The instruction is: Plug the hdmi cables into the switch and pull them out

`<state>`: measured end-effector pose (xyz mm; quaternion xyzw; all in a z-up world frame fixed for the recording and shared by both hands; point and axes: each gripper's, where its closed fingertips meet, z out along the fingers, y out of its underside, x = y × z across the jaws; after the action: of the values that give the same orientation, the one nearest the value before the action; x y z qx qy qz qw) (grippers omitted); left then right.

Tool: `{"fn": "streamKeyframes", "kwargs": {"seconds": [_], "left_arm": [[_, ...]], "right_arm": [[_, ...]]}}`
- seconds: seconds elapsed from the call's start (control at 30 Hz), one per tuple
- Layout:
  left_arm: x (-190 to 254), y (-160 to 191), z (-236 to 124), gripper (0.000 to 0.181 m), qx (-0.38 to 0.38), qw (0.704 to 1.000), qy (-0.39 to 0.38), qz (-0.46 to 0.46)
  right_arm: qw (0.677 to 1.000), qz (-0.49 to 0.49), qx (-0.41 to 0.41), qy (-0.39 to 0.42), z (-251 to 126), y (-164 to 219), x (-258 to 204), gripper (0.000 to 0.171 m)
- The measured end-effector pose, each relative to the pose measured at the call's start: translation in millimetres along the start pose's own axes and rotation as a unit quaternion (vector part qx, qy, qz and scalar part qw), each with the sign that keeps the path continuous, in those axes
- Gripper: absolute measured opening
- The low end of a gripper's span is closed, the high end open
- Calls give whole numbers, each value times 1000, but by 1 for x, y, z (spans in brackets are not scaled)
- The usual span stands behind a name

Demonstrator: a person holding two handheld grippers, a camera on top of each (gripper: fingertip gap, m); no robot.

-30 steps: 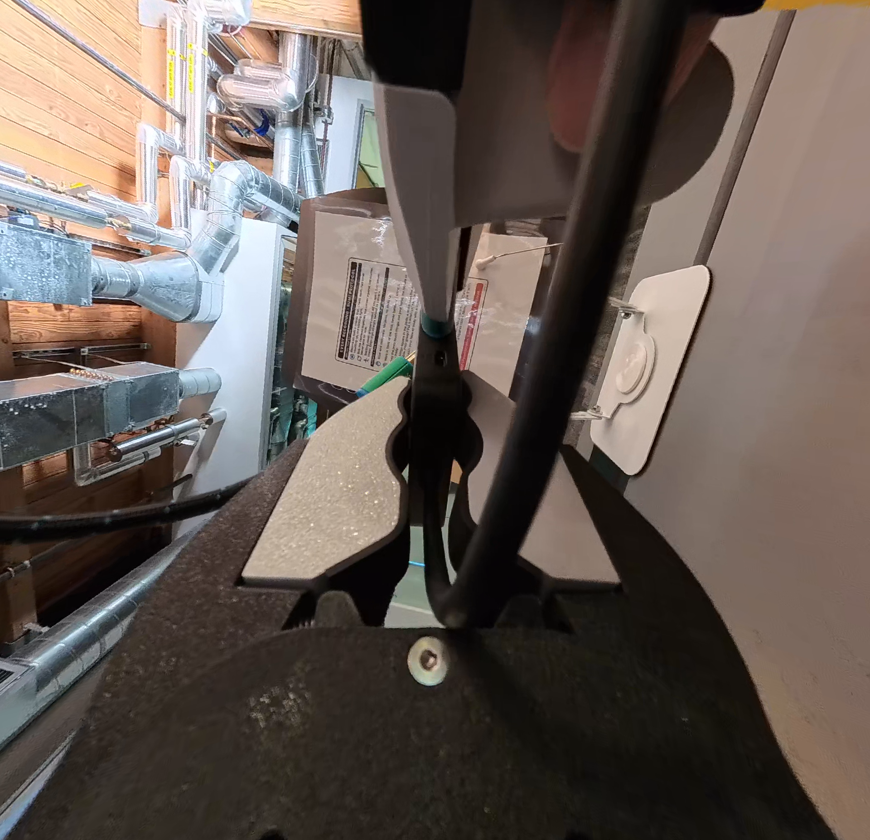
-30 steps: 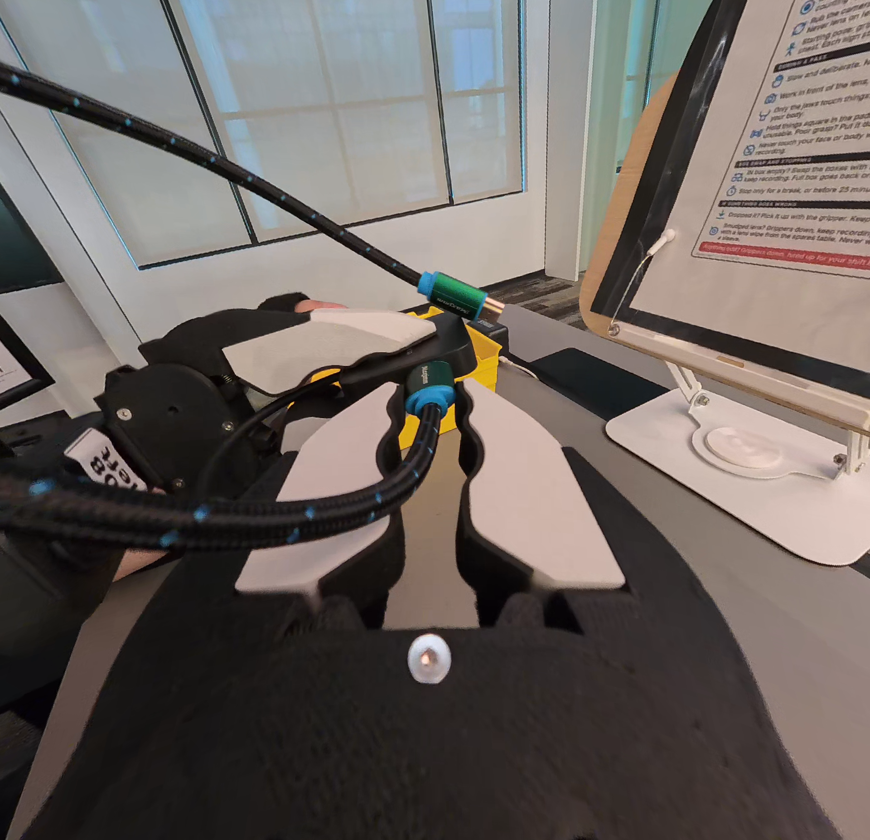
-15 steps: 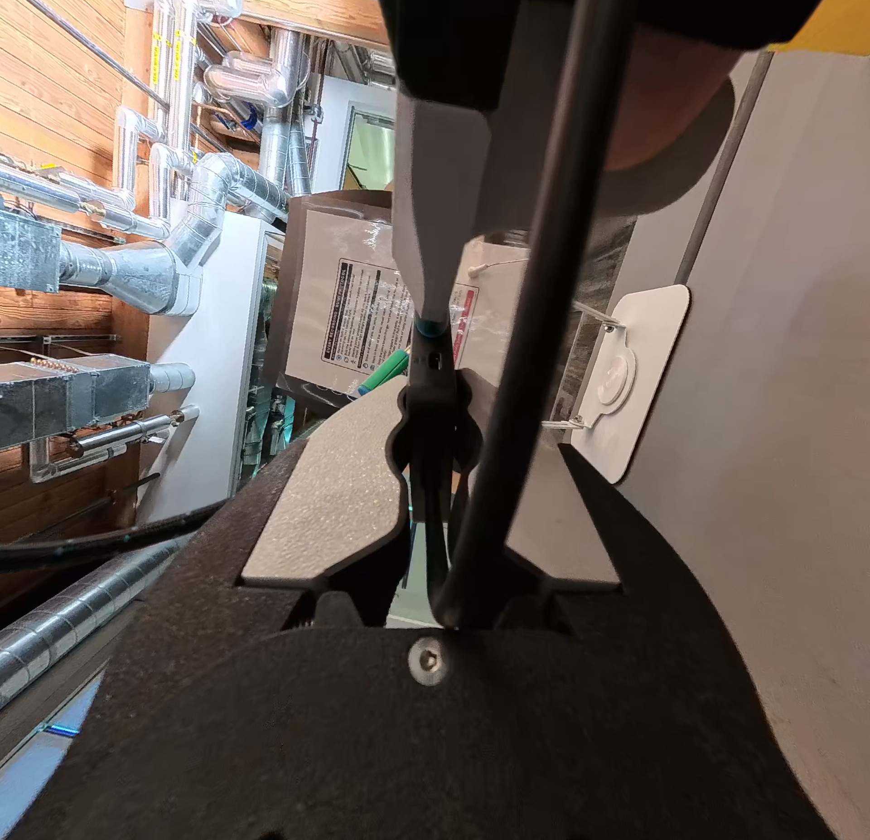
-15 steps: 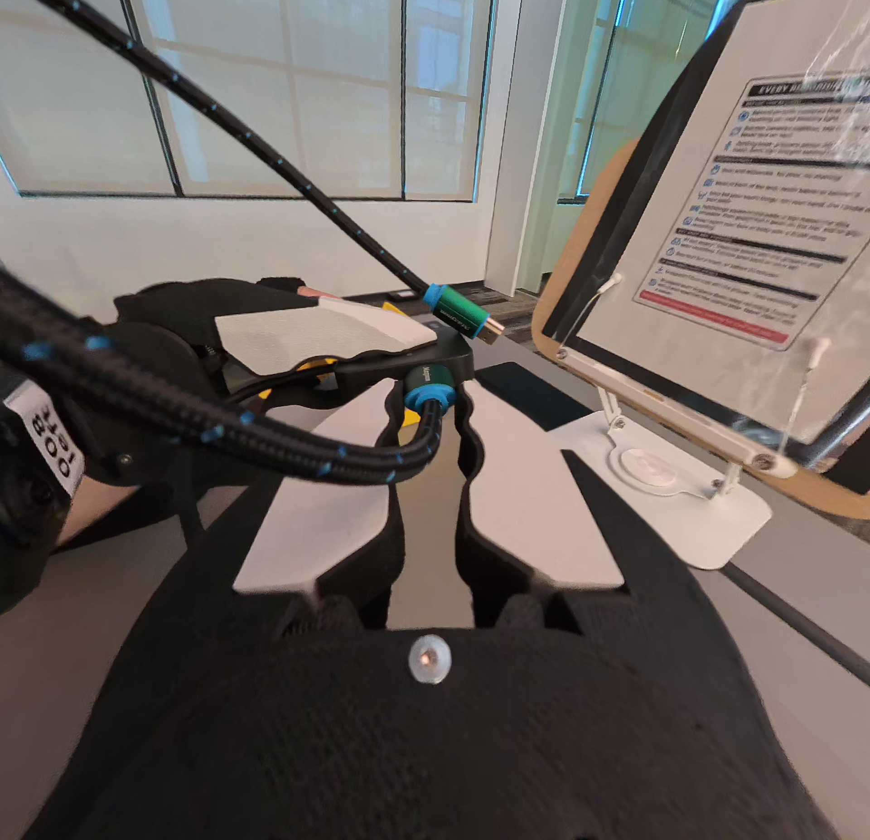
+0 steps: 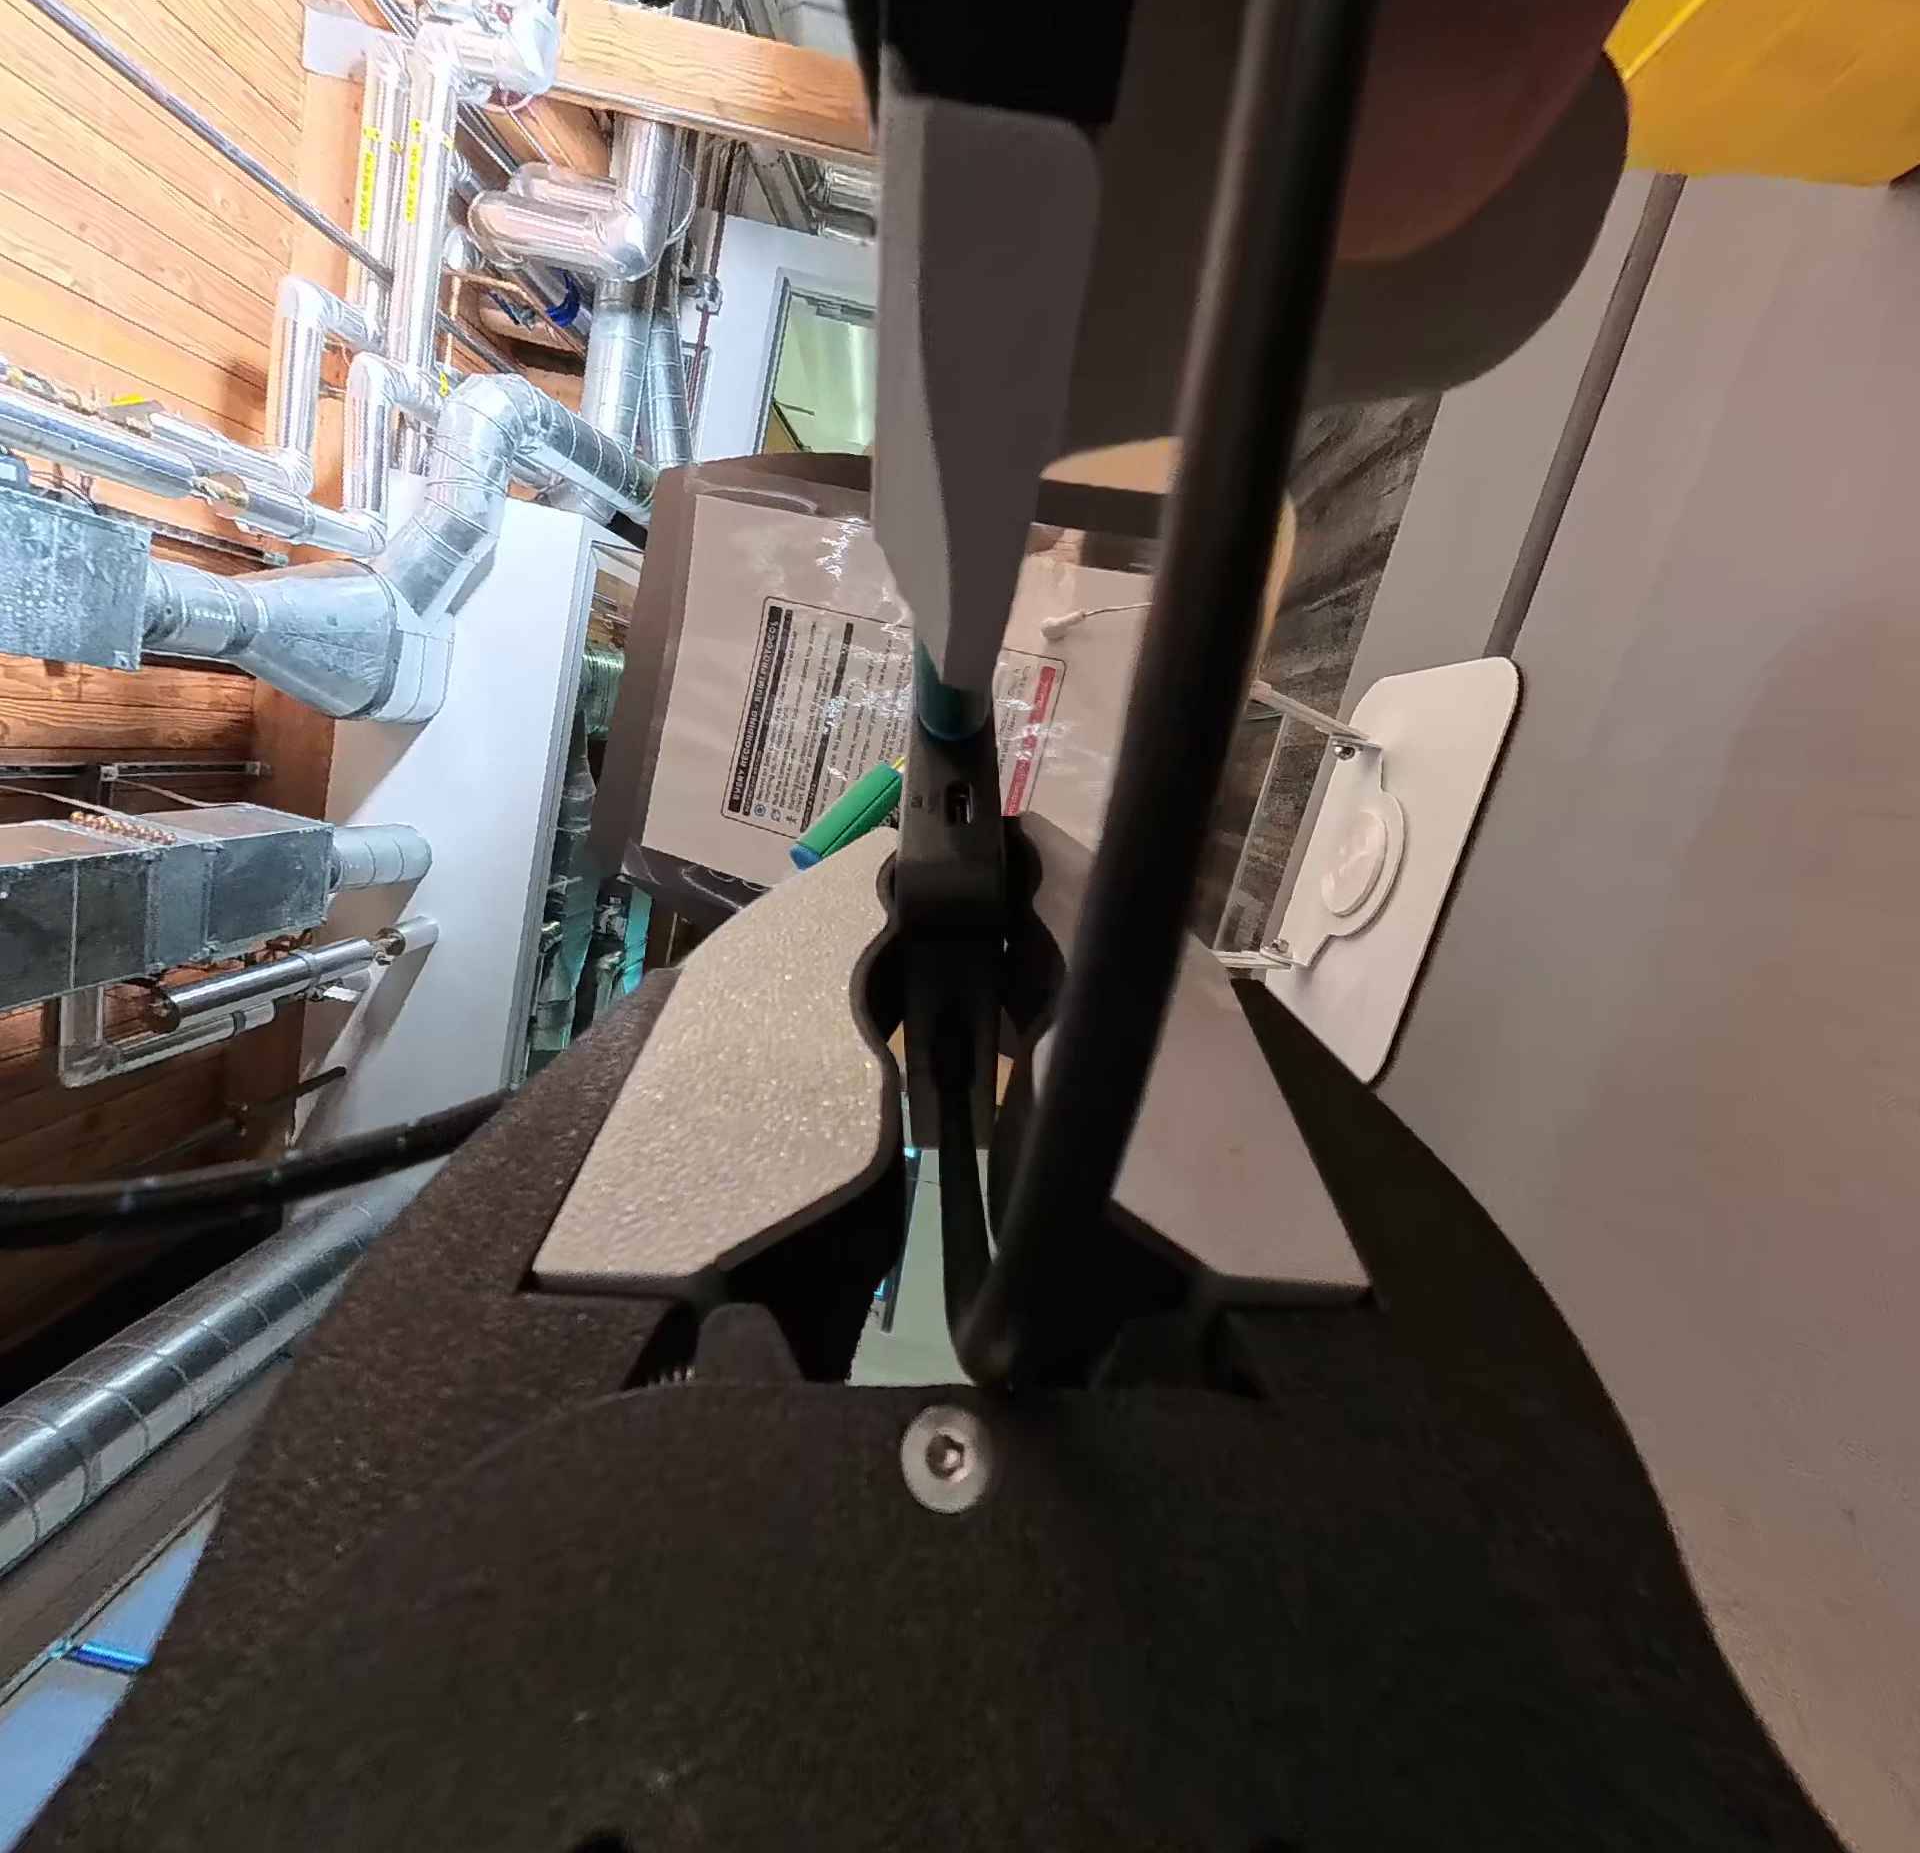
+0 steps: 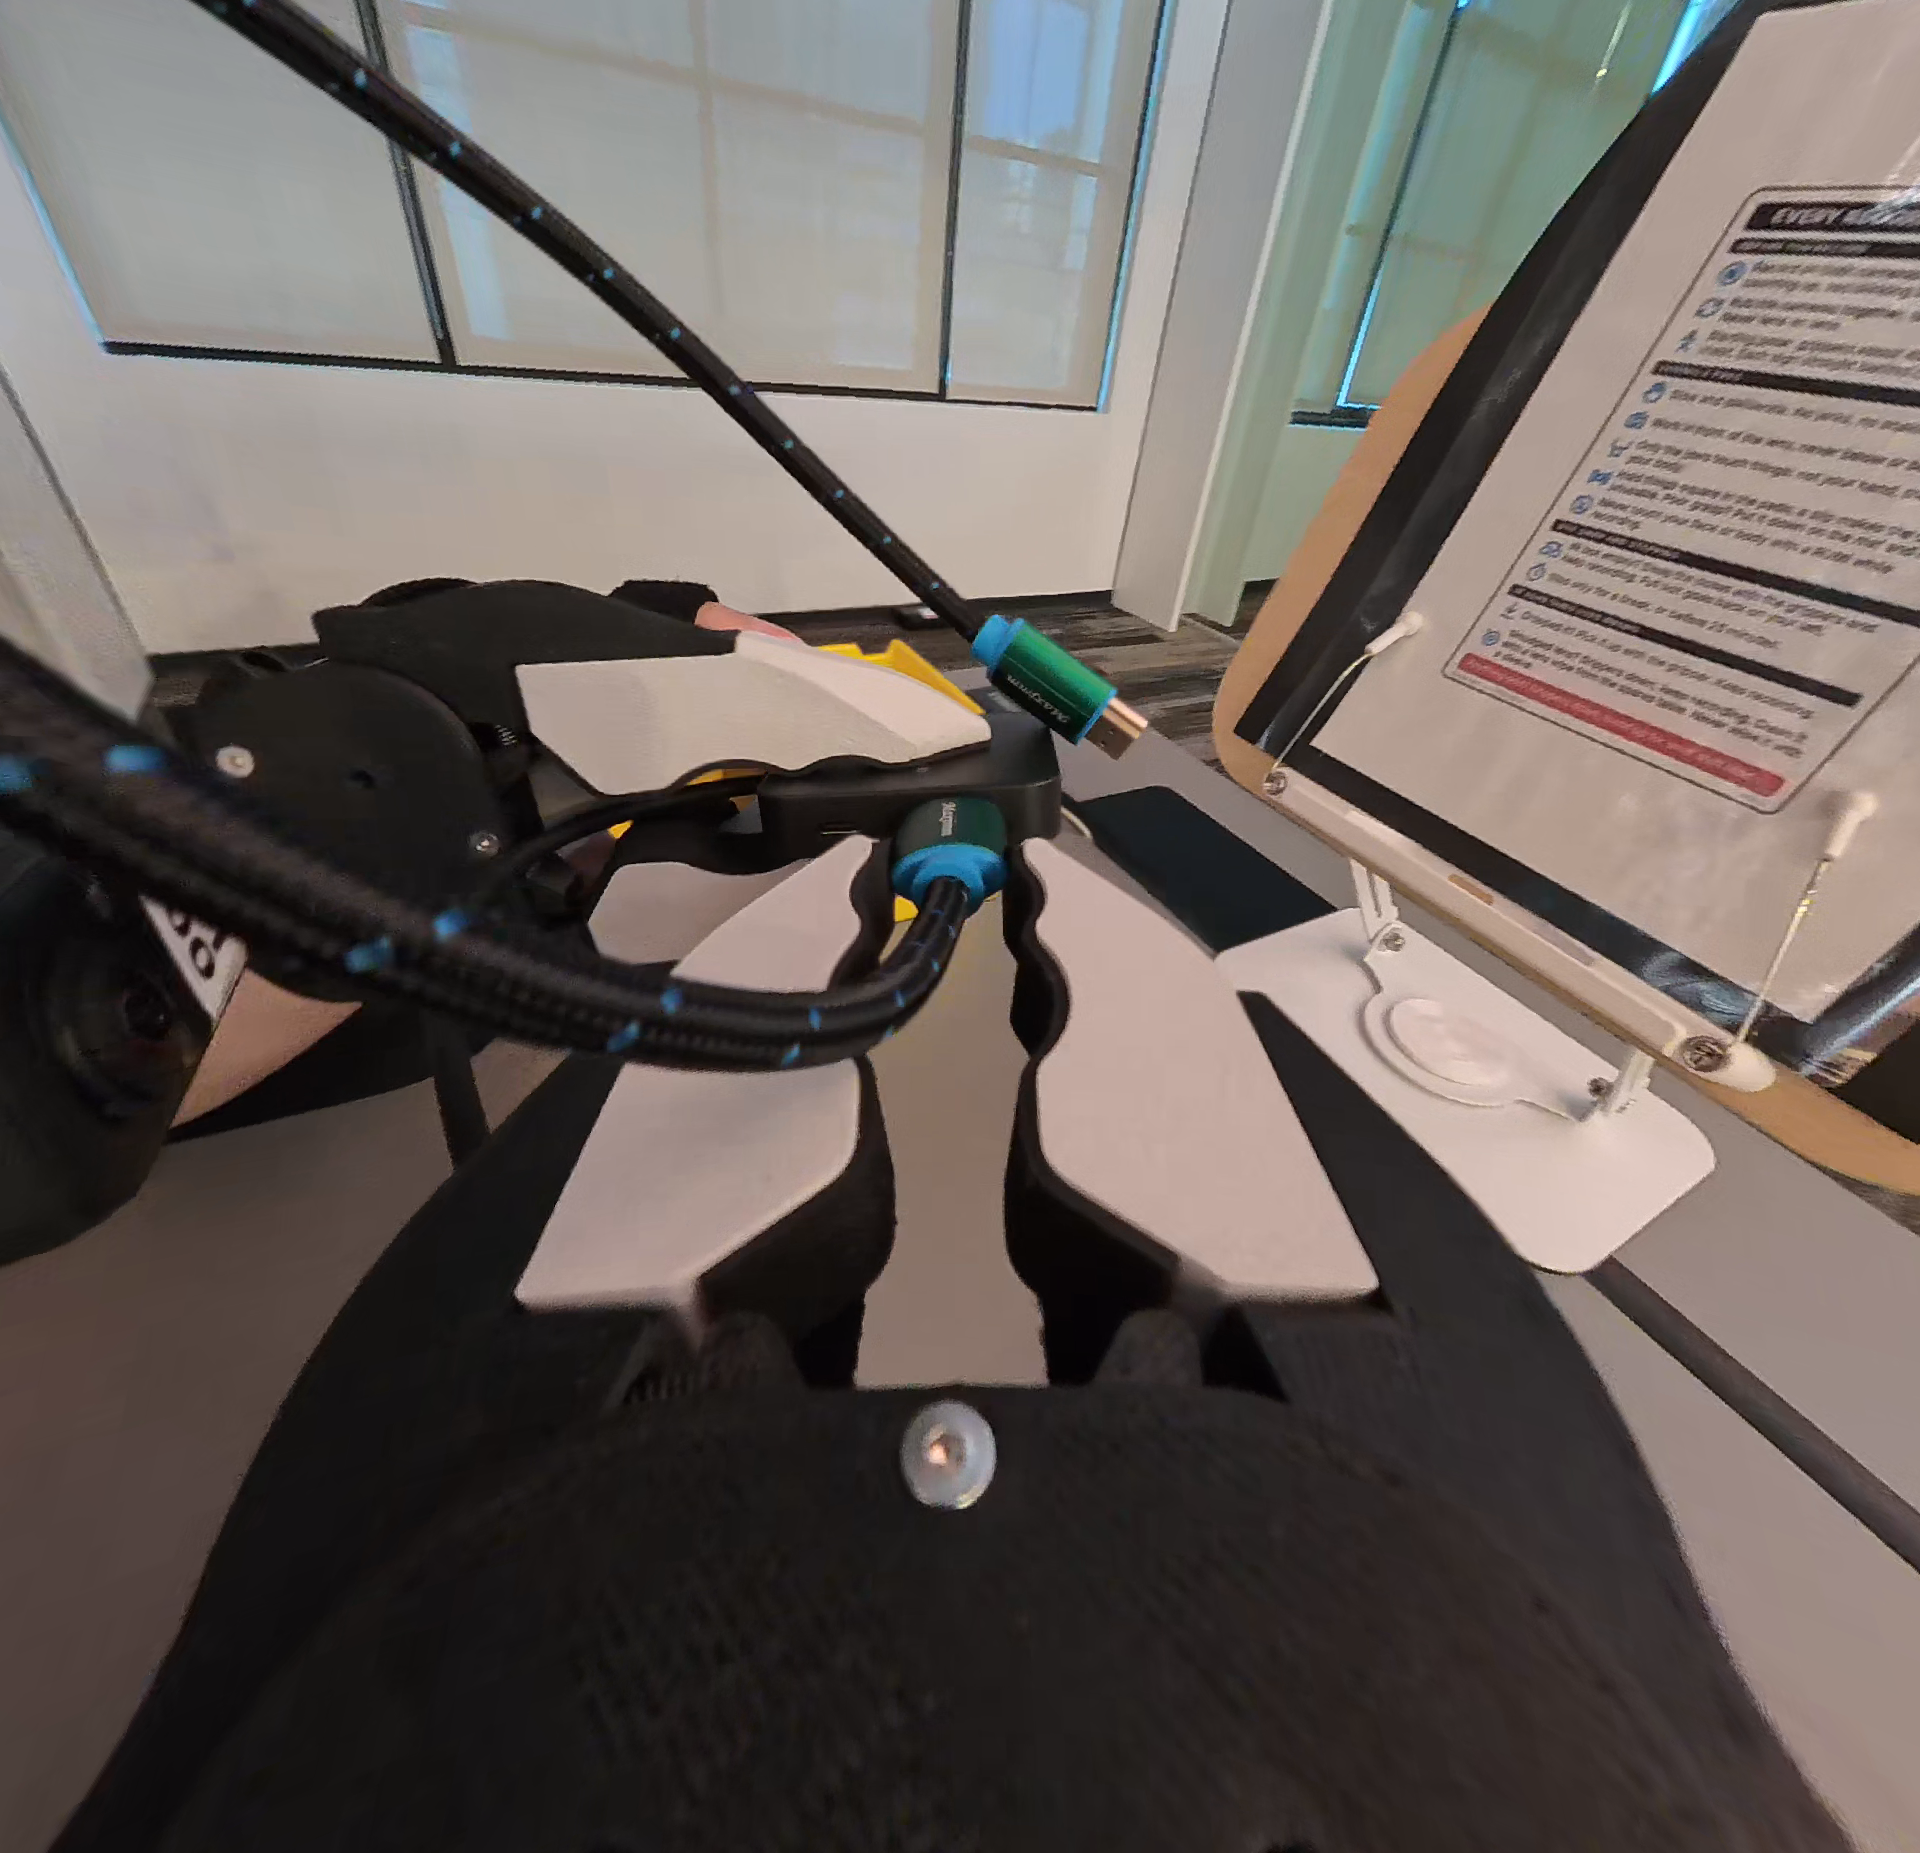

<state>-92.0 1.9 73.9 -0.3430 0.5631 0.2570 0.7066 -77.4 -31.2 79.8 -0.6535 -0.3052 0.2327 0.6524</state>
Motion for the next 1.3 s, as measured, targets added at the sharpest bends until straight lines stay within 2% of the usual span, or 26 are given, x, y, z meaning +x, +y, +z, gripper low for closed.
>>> {"fn": "streamKeyframes", "kwargs": {"seconds": [0.03, 0.1, 0.13, 0.17, 0.23, 0.3, 0.43, 0.53, 0.6, 0.7, 0.77, 0.97, 1.1, 1.3], "left_arm": [[-2, 5, 1, 11, -14, 1000, -2, 0], [-4, 64, 9, 16, -147, 989, 12, 13], [-9, 81, 10, 14, -155, 988, 12, -4], [-18, 81, 7, 13, -130, 991, 0, -26], [-39, 60, -1, 13, -77, 995, -32, -50], [-45, 39, -6, 13, -40, 997, -34, -62], [-39, 32, -9, 13, -36, 998, -15, -49], [-31, 36, -6, 13, -38, 997, 14, -72], [-25, 36, -5, 13, -37, 994, 37, -94], [-22, 35, -6, 14, -37, 994, 51, -89], [-20, 34, -6, 13, -38, 993, 60, -89], [-12, 31, -5, 13, -40, 992, 81, -85], [-7, 28, -5, 13, -43, 992, 87, -76], [-6, 28, -5, 13, -45, 992, 88, -74]], "right_arm": [[1000, 1, 2, -9, -1, -1, 0, 21], [998, 24, 57, 1, -23, -25, 15, 21], [996, 28, 77, 18, -38, -38, 27, 20], [996, 23, 83, 35, -49, -45, 38, 20], [995, 24, 85, 47, -60, -50, 49, 20], [996, 31, 70, 46, -62, -47, 55, 20], [998, 49, 37, 25, -63, -38, 58, 21], [998, 48, -24, 18, -77, -28, 67, 21], [995, 59, -78, 7, -103, -17, 78, 19], [981, 107, -159, -6, -163, 10, 95, 17], [972, 124, -197, 30, -202, 31, 115, 16], [914, 203, -303, 178, -287, 90, 157, 12], [864, 204, -393, 241, -302, 120, 170, 13], [781, 200, -546, 229, -311, 182, 175, 14]]}}
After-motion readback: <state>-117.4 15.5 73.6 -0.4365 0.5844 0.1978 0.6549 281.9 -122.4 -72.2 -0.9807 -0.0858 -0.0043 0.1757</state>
